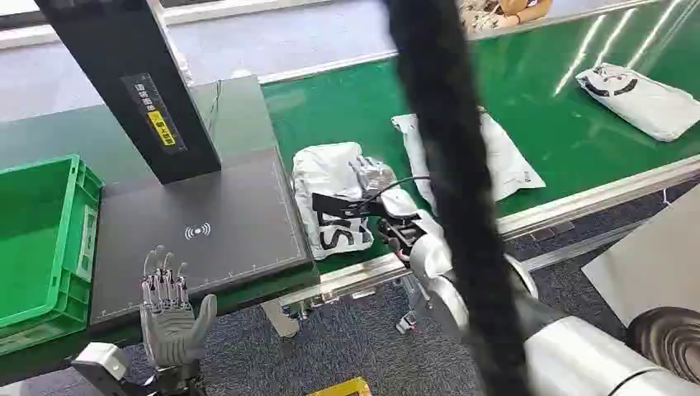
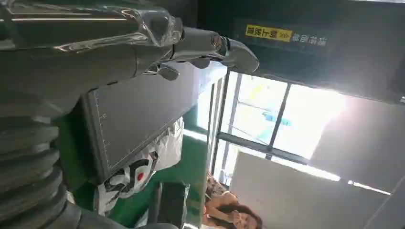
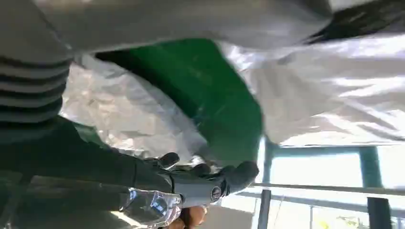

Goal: Moved the parcel from conveyor to table for the left to box.

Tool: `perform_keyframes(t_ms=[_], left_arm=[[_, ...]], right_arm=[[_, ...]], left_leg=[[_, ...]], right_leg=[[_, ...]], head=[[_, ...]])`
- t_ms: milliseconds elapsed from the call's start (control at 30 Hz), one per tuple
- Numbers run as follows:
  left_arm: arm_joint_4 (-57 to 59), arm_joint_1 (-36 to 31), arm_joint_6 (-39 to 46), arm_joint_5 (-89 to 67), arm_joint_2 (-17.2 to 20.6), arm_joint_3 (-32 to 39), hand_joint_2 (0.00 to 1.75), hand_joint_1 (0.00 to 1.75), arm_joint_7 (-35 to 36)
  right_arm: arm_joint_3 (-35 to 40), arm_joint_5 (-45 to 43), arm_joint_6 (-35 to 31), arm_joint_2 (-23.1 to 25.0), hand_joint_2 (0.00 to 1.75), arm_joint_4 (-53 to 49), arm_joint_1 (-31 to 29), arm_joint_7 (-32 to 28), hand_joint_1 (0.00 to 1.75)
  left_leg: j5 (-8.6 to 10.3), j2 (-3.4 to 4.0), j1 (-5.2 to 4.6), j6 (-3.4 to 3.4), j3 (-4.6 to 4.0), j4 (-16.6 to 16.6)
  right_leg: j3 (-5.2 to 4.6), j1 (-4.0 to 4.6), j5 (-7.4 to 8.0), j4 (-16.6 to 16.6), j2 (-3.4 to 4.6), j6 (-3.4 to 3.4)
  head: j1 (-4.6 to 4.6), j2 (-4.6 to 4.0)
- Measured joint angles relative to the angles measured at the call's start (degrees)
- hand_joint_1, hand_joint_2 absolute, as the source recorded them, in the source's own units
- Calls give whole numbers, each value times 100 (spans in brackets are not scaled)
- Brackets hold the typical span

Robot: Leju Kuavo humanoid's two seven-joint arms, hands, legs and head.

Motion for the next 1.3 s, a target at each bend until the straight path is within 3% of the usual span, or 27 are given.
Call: perform_keyframes(t_ms=[167,300,733,1000,1300], left_arm=[[-72,16,-22,4,0,7,175,0,0],[-120,27,-20,4,0,7,175,0,0],[-208,61,-11,15,-2,33,175,0,0],[-208,64,50,31,-2,28,175,0,0],[-208,92,2,31,-2,28,175,0,0]], right_arm=[[-26,-79,2,-395,0,2,-61,-161,0],[-57,-147,-112,-430,0,4,-43,-236,0],[-144,-260,-470,-28,0,11,130,-553,0],[-188,-249,-413,278,0,11,150,-588,0],[-240,-291,-230,313,0,44,301,-466,0]], left_leg=[[0,2,1,0,-1,-1],[0,4,3,0,1,-2],[1,3,3,0,0,-2],[1,2,4,-1,0,-3],[0,1,3,-1,-1,-2]], right_leg=[[0,2,0,0,0,0],[-1,5,0,0,2,0],[-1,5,0,1,1,0],[-1,7,0,1,1,0],[-1,5,-1,0,0,0]], head=[[0,0],[0,0],[0,0],[0,0],[0,0]])
